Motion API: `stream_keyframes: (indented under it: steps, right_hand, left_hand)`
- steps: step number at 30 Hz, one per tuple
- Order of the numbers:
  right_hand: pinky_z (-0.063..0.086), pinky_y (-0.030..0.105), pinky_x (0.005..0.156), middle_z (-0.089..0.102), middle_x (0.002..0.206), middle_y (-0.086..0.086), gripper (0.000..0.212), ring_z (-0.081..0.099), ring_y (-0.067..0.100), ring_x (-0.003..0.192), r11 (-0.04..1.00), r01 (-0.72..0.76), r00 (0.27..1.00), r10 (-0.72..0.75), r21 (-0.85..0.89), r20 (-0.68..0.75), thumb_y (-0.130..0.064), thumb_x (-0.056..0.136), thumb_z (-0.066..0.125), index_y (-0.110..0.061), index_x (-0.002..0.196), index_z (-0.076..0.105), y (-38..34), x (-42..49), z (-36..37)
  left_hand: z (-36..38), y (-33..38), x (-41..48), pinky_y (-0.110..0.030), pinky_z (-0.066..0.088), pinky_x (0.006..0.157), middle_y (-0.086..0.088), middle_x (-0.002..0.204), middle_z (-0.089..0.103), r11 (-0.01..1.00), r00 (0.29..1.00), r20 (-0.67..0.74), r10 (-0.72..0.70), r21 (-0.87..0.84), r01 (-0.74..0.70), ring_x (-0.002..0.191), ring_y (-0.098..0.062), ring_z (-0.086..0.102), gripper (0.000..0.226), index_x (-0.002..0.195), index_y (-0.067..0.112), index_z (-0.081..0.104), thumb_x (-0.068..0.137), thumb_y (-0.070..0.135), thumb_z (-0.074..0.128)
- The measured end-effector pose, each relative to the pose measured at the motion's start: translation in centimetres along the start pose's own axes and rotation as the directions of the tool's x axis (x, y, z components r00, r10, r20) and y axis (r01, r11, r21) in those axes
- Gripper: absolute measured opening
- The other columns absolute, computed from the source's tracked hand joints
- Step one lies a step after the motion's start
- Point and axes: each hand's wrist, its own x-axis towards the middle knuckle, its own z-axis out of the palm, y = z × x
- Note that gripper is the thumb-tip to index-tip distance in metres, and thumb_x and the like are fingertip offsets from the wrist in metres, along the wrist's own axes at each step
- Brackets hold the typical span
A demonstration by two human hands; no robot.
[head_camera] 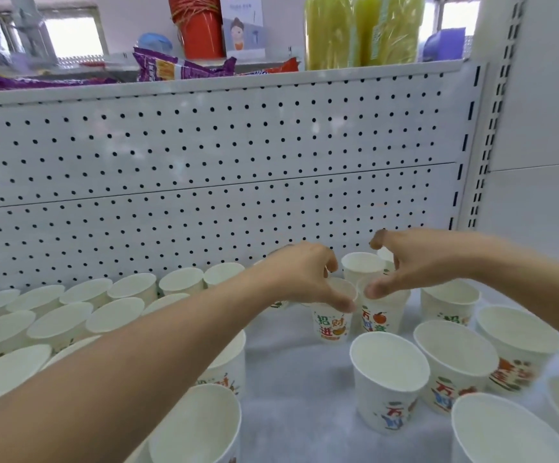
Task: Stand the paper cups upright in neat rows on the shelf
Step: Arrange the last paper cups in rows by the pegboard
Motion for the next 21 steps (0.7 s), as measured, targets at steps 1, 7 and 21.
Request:
stream_keyframes:
  steps: [1, 7, 21]
  right_hand:
    - [0.047, 0.033, 0.086, 0.058, 0.111, -0.006, 0.097, 0.053, 0.014, 0.094, 1.000, 0.000, 1.000, 0.001, 0.012, -0.002, -0.075, 0.067, 0.064, -0.027, 0.143, 0.028, -0.3, 0.0, 0.3]
    - [0.050, 0.033, 0.078, 0.050, 0.096, -0.007, 0.085, 0.055, 0.016, 0.090, 0.998, 0.051, 0.998, -0.050, 0.033, -0.031, -0.059, 0.072, 0.069, -0.023, 0.139, 0.030, -2.5, -0.5, 0.7]
    - [0.051, 0.030, 0.077, 0.055, 0.111, -0.004, 0.069, 0.055, 0.015, 0.096, 0.947, 0.233, 0.971, -0.215, 0.223, -0.103, -0.044, 0.077, 0.070, -0.024, 0.134, 0.037, -6.5, 1.5, 2.0]
  left_hand:
    - [0.0, -0.1, 0.0, -0.038, 0.052, 0.087, 0.008, 0.111, 0.063, 1.000, 1.000, 0.001, 0.000, 0.004, 0.000, 0.099, -0.013, 0.059, 0.076, 0.125, 0.024, 0.056, 0.063, 0.063, 0.075]
    - [-1.1, -2.6, -1.5, -0.037, 0.055, 0.084, 0.006, 0.106, 0.064, 0.998, 0.997, 0.055, -0.061, 0.017, 0.060, 0.092, -0.014, 0.061, 0.071, 0.123, 0.021, 0.056, 0.064, 0.052, 0.081]
    - [-1.2, -5.4, -3.6, -0.038, 0.052, 0.089, 0.006, 0.108, 0.066, 0.971, 0.975, -0.076, -0.208, 0.106, 0.215, 0.097, -0.015, 0.061, 0.075, 0.123, 0.023, 0.055, 0.063, 0.061, 0.077]
